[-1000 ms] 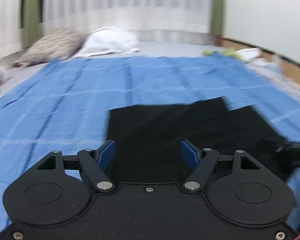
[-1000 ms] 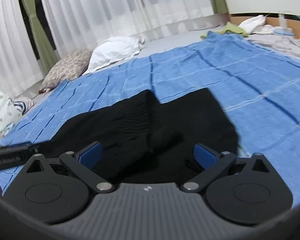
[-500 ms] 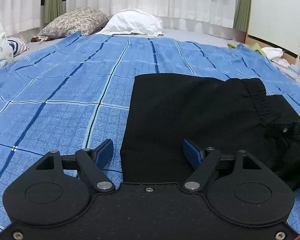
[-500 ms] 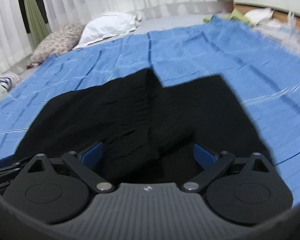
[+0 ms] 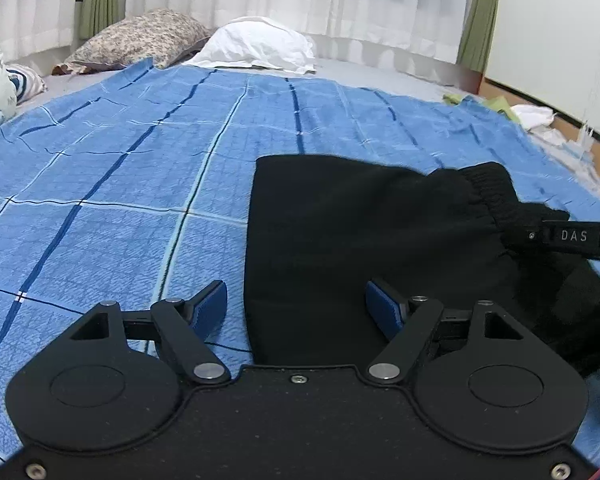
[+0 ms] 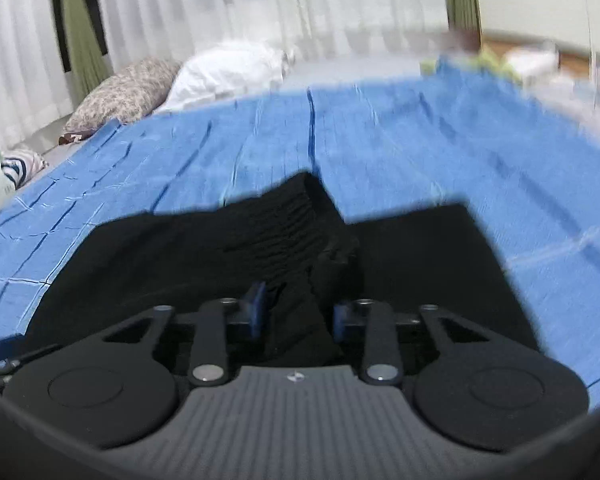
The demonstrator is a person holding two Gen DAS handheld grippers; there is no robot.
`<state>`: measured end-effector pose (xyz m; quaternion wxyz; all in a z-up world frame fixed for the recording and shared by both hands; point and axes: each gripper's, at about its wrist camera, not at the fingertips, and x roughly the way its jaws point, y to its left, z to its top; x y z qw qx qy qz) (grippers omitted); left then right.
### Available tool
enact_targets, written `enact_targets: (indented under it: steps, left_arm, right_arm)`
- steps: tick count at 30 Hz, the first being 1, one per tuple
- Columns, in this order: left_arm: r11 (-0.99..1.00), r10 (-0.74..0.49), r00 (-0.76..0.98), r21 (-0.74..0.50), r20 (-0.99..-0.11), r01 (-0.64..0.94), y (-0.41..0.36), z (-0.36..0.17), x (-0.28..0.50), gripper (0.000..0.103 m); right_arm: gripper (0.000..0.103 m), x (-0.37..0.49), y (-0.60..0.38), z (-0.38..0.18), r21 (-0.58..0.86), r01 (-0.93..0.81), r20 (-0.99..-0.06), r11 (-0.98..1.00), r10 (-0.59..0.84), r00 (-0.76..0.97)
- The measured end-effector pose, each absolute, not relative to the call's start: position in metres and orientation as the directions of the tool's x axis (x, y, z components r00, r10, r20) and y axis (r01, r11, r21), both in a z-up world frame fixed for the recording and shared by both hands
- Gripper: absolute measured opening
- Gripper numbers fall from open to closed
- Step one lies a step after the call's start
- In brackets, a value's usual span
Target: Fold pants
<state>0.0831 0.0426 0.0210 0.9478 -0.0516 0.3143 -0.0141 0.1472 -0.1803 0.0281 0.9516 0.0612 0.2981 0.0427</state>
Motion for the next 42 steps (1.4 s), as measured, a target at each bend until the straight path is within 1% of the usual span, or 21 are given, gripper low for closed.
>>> enact_targets:
  steps: [2,5,6,8,11,13,17,21,25,27,30,32,34,36,39,40,41,42]
  left_arm:
    - [0.993,-0.074,0.814,-0.120,-0.576,0.005,0.040,0.029,0.078,0.075]
    - [0.994,-0.095,0.828,-0.103,-0.552,0.045,0.032,0.037,0.069,0.075]
    - [0.995,-0.094,0.828,-0.086,-0.553,0.056,0.029,0.037,0.067,0.075]
    - [0.996,-0.084,0.820,-0.046,-0.566,0.070,0.021,0.032,0.065,0.075]
    - [0.996,-0.080,0.797,-0.023,-0.598,0.083,0.010,0.023,0.064,0.075]
    - [0.995,-0.093,0.792,-0.028,-0.603,0.095,0.006,0.021,0.062,0.075]
    - [0.994,-0.092,0.793,-0.009,-0.603,0.109,-0.001,0.021,0.059,0.075]
    - [0.993,-0.083,0.788,0.012,-0.610,0.114,-0.002,0.020,0.059,0.075]
    - [0.994,-0.085,0.777,0.004,-0.624,0.112,-0.001,0.020,0.061,0.075]
    - [0.993,-0.086,0.772,0.005,-0.629,0.114,-0.001,0.021,0.061,0.075]
    - [0.992,-0.084,0.771,0.016,-0.631,0.122,-0.003,0.022,0.059,0.075]
    - [0.992,-0.081,0.772,0.027,-0.630,0.126,-0.004,0.021,0.059,0.076]
    - [0.991,-0.082,0.771,0.028,-0.631,0.129,-0.004,0.021,0.059,0.076]
    - [0.992,-0.087,0.766,0.018,-0.637,0.128,-0.003,0.022,0.059,0.076]
    - [0.991,-0.092,0.762,0.013,-0.641,0.131,-0.001,0.025,0.056,0.076]
    - [0.991,-0.089,0.763,0.018,-0.640,0.131,0.000,0.025,0.055,0.076]
    - [0.991,-0.085,0.763,0.024,-0.641,0.131,0.000,0.025,0.054,0.076]
    - [0.991,-0.080,0.762,0.029,-0.642,0.129,0.000,0.025,0.054,0.076]
  right_arm:
    - [0.029,0.132,-0.180,0.042,0.096,-0.039,-0.501,0.995,0.082,0.862]
    - [0.028,0.111,-0.193,0.049,0.095,0.016,-0.451,0.995,0.028,0.892]
    - [0.028,0.105,-0.198,0.046,0.091,0.042,-0.449,0.995,0.003,0.894]
    - [0.028,0.100,-0.209,0.036,0.076,0.081,-0.476,0.994,-0.035,0.879]
    - [0.028,0.094,-0.228,0.020,0.114,0.128,-0.516,0.985,-0.051,0.855]
    - [0.029,0.087,-0.236,0.017,0.141,0.138,-0.507,0.980,-0.048,0.861]
    - [0.029,0.081,-0.241,0.018,0.139,0.146,-0.482,0.979,-0.062,0.874]
    - [0.035,0.084,-0.245,0.011,0.149,0.160,-0.504,0.976,-0.064,0.861]
    - [0.036,0.082,-0.253,0.006,0.207,0.177,-0.501,0.962,-0.052,0.864]
    - [0.035,0.077,-0.251,0.009,0.193,0.179,-0.480,0.965,-0.067,0.875]
    - [0.034,0.070,-0.243,0.015,0.124,0.179,-0.439,0.976,-0.108,0.892]
    - [0.035,0.071,-0.243,0.012,0.108,0.178,-0.454,0.978,-0.111,0.884]
    - [0.036,0.074,-0.249,0.008,0.135,0.191,-0.480,0.972,-0.105,0.871]
    - [0.036,0.071,-0.253,0.008,0.169,0.201,-0.471,0.965,-0.100,0.876]
    - [0.036,0.067,-0.249,0.011,0.124,0.203,-0.444,0.971,-0.129,0.887]
    - [0.037,0.069,-0.249,0.009,0.114,0.203,-0.458,0.973,-0.130,0.879]
    - [0.045,0.072,-0.251,0.007,0.121,0.208,-0.480,0.971,-0.126,0.868]
    - [0.057,0.077,-0.255,0.004,0.138,0.213,-0.511,0.967,-0.114,0.852]
